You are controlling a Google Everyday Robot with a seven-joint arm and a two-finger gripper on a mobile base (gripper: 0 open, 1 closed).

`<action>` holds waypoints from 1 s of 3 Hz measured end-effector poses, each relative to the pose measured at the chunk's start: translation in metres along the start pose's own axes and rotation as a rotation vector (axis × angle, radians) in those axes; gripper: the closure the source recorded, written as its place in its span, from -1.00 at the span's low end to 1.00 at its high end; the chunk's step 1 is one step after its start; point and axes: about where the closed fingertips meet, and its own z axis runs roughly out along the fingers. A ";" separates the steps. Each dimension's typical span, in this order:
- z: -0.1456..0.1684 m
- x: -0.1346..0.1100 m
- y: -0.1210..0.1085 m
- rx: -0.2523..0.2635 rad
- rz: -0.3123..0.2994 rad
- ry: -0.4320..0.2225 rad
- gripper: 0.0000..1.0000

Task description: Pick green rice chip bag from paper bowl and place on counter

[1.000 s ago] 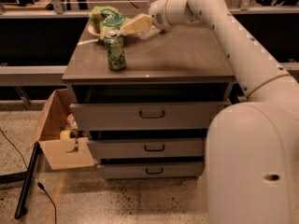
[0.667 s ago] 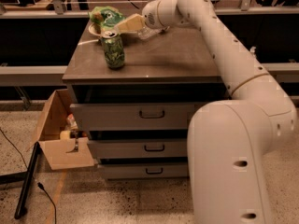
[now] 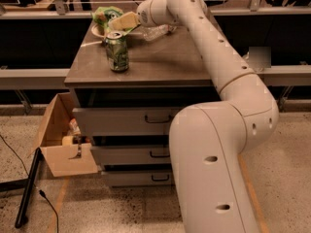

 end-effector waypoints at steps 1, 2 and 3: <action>0.020 -0.008 0.000 0.027 -0.006 -0.009 -1.00; 0.036 -0.007 -0.003 0.053 -0.052 0.002 -1.00; 0.050 0.006 -0.001 0.041 -0.079 0.031 -1.00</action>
Offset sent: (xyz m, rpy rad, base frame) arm 0.0596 0.0291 0.0030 -0.1003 -0.0995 -0.0492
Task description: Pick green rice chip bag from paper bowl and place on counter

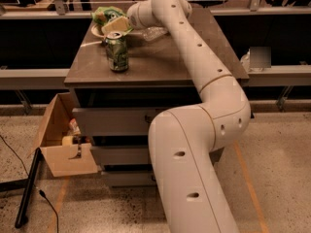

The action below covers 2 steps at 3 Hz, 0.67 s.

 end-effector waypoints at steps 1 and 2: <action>0.009 0.010 0.006 -0.037 0.000 -0.003 -0.66; 0.014 0.009 0.015 -0.074 -0.016 -0.024 -0.19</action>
Offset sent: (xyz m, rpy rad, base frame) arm 0.0340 0.0151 0.0056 0.0353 -0.0313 0.1272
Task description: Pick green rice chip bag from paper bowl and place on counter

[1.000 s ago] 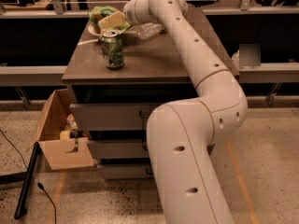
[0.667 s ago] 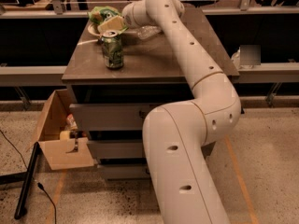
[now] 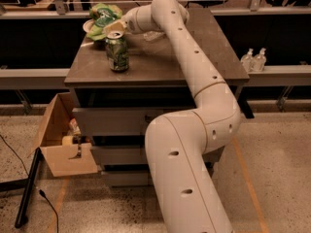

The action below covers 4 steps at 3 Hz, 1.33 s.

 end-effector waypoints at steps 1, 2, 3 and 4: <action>0.002 -0.001 0.003 -0.003 -0.015 0.015 0.30; -0.001 0.000 0.000 0.015 -0.021 0.039 0.74; -0.007 -0.004 -0.005 0.038 -0.019 0.050 1.00; -0.008 -0.006 -0.006 0.040 -0.020 0.048 1.00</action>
Offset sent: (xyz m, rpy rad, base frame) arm 0.0437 -0.0156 0.0247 -0.0783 0.0032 -0.0376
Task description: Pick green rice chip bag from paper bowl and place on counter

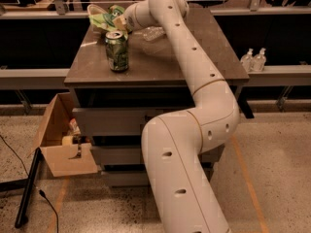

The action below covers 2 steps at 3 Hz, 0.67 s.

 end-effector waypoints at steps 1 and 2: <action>-0.004 -0.015 -0.002 0.023 0.032 -0.018 0.62; 0.003 -0.024 0.008 0.007 0.060 -0.033 0.16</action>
Offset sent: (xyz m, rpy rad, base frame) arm 0.0288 0.0260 0.0472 0.1018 0.0321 -0.0235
